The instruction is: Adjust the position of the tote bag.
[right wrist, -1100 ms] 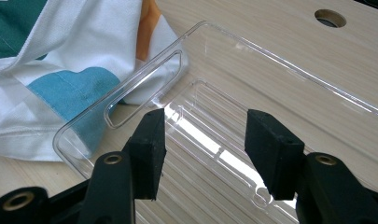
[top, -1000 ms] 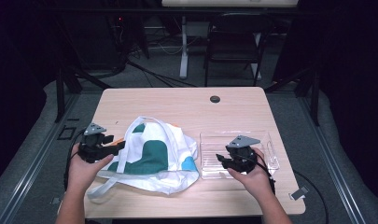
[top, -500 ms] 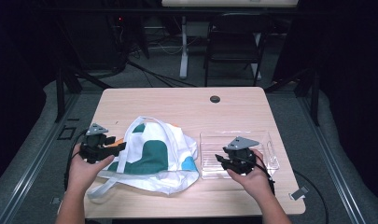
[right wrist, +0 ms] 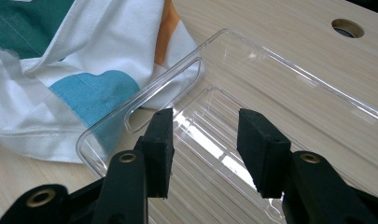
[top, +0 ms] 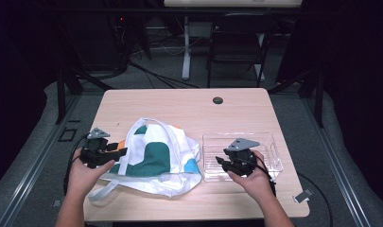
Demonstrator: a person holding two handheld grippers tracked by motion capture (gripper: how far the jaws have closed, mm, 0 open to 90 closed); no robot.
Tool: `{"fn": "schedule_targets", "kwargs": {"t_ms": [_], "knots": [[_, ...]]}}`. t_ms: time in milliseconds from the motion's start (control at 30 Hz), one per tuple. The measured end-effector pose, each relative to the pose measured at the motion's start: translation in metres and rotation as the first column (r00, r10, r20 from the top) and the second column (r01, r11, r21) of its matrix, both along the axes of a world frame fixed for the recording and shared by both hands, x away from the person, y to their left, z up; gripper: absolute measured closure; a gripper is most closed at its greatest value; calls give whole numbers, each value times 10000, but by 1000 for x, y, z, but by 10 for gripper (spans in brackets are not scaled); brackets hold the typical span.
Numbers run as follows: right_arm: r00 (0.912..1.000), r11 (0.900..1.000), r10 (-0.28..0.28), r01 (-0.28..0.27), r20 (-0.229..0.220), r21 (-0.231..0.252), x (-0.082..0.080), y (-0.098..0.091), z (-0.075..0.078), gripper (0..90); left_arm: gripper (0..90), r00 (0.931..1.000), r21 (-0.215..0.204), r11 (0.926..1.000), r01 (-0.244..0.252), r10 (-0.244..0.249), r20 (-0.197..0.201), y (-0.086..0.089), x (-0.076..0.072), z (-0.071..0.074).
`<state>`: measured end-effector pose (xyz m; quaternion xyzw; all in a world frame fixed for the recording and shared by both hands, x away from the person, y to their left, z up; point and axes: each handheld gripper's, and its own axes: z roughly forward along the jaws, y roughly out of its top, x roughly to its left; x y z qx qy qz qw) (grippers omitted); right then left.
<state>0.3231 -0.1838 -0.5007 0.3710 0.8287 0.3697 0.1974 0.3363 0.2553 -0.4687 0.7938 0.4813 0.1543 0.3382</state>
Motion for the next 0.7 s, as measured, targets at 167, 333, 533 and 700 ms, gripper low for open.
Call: {"fn": "schedule_targets", "kwargs": {"t_ms": [167,333,533,700], "knots": [[10000,9998,69,-70,40,187,2,3,0,541,556,9999,-62,10000,1,-2,-161,1,-1,-4],[9999,9992,157,-159,68,357,4,4,0,522,565,9978,-119,9999,21,-28,-661,1,-1,-13],[9997,9989,222,-227,121,410,7,7,2,514,568,9963,15,10000,-92,93,-852,3,-3,-18],[9995,9984,302,-307,110,476,10,10,2,500,573,9943,-51,9999,-143,137,-1061,5,-5,-22]]}}
